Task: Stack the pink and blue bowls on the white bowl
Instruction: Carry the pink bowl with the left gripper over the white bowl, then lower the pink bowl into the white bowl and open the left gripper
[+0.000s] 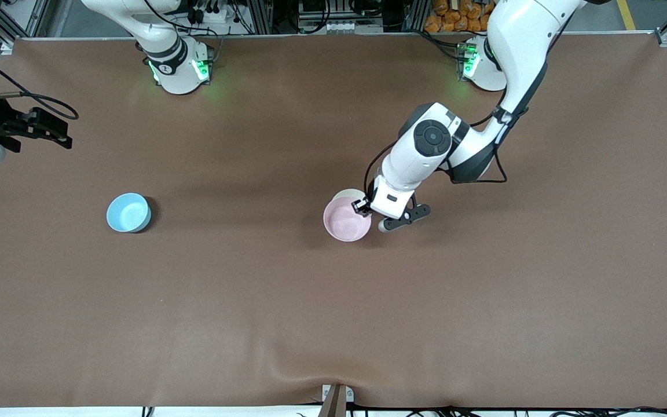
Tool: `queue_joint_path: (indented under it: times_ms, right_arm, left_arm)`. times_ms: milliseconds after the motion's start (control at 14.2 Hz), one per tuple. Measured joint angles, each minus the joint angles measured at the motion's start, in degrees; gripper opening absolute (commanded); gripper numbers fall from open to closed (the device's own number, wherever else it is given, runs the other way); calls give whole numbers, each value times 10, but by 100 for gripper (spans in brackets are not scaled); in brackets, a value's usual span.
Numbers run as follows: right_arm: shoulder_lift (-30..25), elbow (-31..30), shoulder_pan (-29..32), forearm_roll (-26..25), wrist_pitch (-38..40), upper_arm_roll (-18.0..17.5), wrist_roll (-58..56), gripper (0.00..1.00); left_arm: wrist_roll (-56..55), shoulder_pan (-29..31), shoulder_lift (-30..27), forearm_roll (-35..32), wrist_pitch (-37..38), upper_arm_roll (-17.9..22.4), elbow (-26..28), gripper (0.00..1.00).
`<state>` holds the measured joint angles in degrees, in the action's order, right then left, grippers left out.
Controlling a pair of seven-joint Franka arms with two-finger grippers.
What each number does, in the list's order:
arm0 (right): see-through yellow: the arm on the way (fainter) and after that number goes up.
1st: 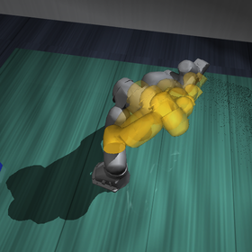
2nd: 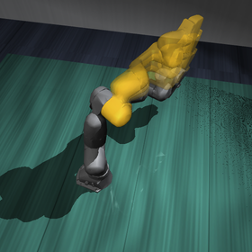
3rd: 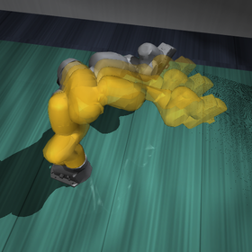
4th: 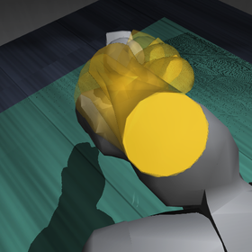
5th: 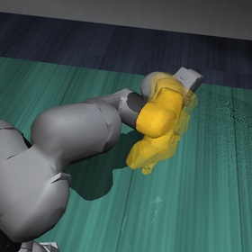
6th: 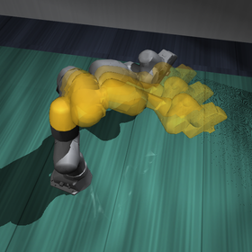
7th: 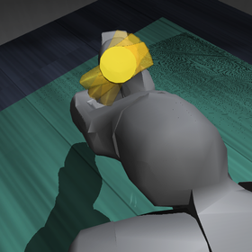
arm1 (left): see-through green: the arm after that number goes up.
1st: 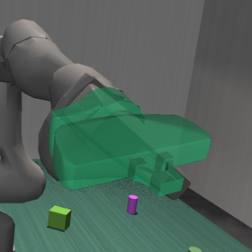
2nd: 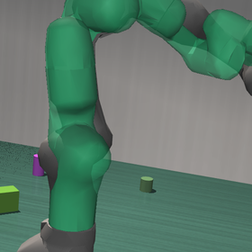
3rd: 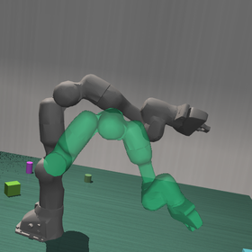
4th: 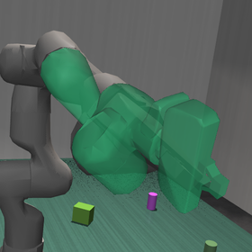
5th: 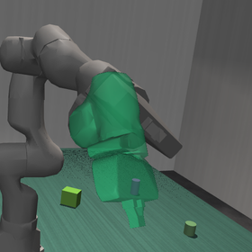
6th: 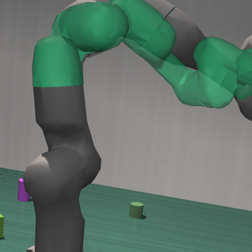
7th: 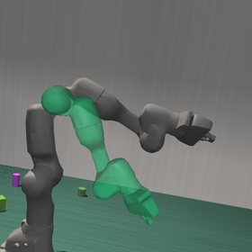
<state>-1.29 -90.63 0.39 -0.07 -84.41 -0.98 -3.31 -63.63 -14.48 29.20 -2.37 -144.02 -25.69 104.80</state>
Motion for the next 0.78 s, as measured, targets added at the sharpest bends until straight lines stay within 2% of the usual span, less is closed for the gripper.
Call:
queue_joint_path:
  times_ms: [283, 777]
  right_arm:
    - [0, 0, 0, 0, 0, 0, 0, 100]
    - [0, 0, 0, 0, 1, 0, 0, 100]
  left_arm:
    - [-55, -4, 1, -69, 1, 1, 17, 0]
    - [-88, -5, 2, -73, 1, 5, 34, 0]
